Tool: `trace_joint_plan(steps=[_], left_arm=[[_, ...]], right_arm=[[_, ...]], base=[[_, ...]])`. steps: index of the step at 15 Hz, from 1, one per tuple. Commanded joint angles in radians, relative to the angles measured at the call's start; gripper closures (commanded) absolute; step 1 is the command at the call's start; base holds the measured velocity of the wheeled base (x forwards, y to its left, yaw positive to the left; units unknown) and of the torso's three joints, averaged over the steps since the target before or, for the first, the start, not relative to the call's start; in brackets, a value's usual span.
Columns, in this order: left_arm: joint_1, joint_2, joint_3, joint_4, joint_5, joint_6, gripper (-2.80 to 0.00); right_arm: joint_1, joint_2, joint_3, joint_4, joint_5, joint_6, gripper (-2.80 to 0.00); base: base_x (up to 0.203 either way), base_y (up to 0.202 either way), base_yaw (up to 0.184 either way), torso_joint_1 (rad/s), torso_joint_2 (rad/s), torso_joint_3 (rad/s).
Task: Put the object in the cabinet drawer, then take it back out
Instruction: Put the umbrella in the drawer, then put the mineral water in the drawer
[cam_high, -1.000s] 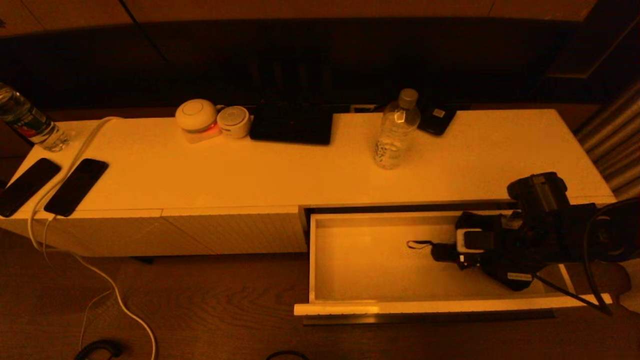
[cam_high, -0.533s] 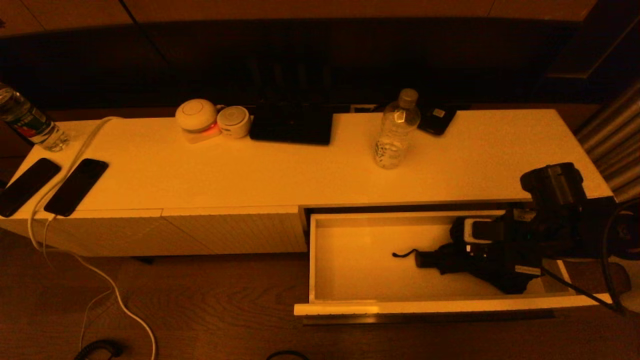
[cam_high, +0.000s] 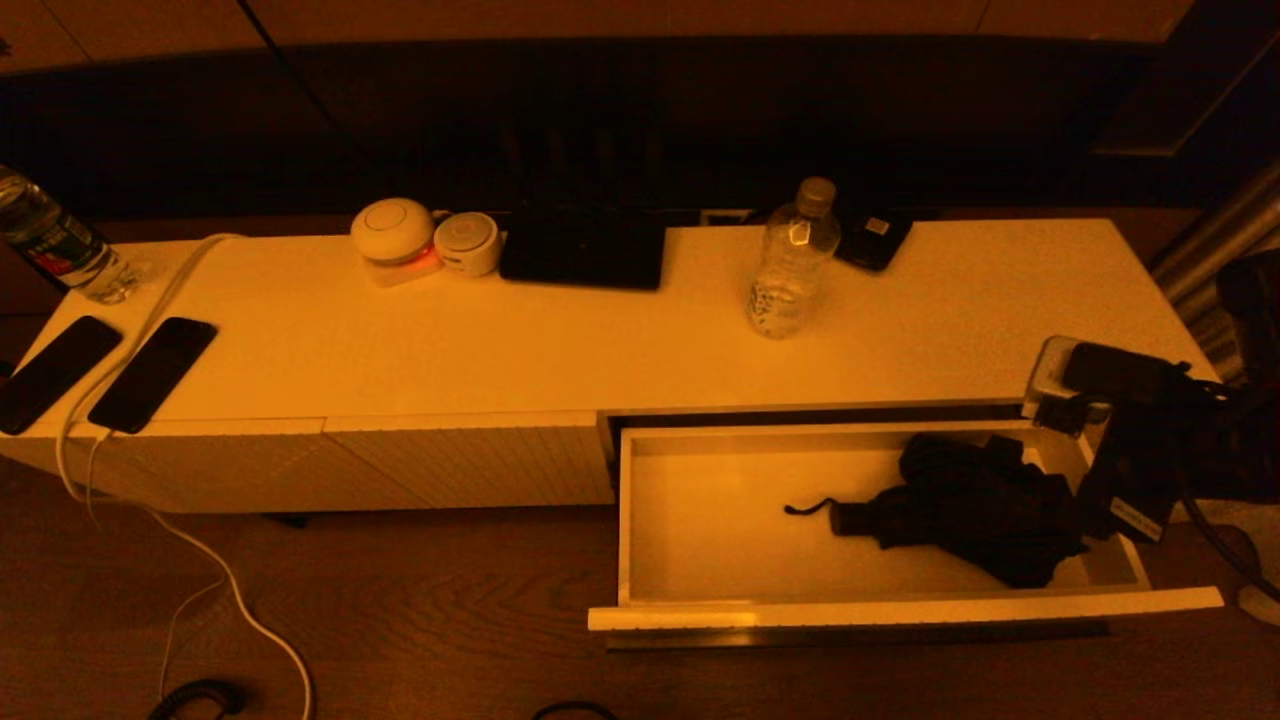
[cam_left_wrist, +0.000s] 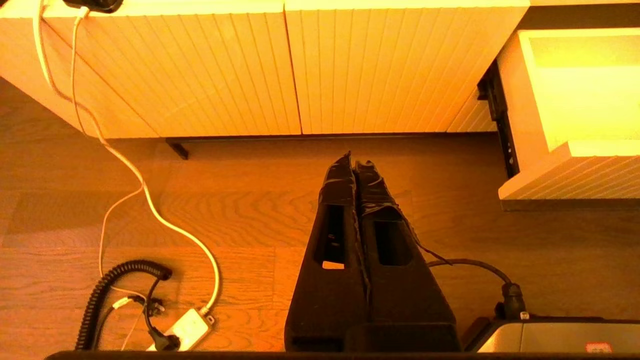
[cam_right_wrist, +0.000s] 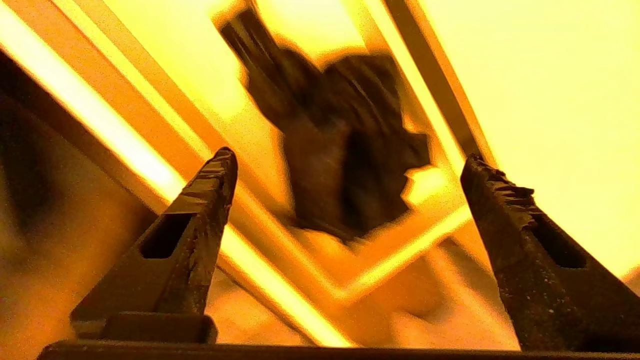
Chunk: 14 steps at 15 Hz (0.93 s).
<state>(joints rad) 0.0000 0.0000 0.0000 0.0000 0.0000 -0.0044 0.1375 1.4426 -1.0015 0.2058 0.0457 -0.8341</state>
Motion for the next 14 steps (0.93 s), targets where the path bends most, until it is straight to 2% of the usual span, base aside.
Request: trace_joint_plan(steps=[1, 3, 6, 9, 11, 14], left_arm=[[0.000, 0.000, 0.000, 0.000, 0.000, 0.000, 0.00], [0.000, 0.000, 0.000, 0.000, 0.000, 0.000, 0.00], [0.000, 0.000, 0.000, 0.000, 0.000, 0.000, 0.00], [0.000, 0.000, 0.000, 0.000, 0.000, 0.000, 0.00], [0.000, 0.000, 0.000, 0.000, 0.000, 0.000, 0.00], [0.000, 0.000, 0.000, 0.000, 0.000, 0.000, 0.00]], right_arm=[[0.004, -0.088, -0.009, 0.014, 0.053, 0.123, -2.80], [0.004, -0.096, -0.032, 0.031, 0.084, 0.308, -2.80], [0.042, -0.058, -0.091, 0.028, 0.091, 0.511, -2.80], [0.096, 0.024, -0.174, -0.047, 0.089, 0.716, -2.80], [0.121, 0.090, -0.209, -0.157, 0.082, 0.805, -2.80], [0.162, 0.173, -0.217, -0.295, 0.011, 0.849, -2.80]], base=[[0.000, 0.000, 0.000, 0.000, 0.00, 0.000], [0.000, 0.000, 0.000, 0.000, 0.00, 0.000], [0.000, 0.000, 0.000, 0.000, 0.00, 0.000], [0.000, 0.000, 0.000, 0.000, 0.00, 0.000], [0.000, 0.000, 0.000, 0.000, 0.00, 0.000], [0.000, 0.000, 0.000, 0.000, 0.00, 0.000]])
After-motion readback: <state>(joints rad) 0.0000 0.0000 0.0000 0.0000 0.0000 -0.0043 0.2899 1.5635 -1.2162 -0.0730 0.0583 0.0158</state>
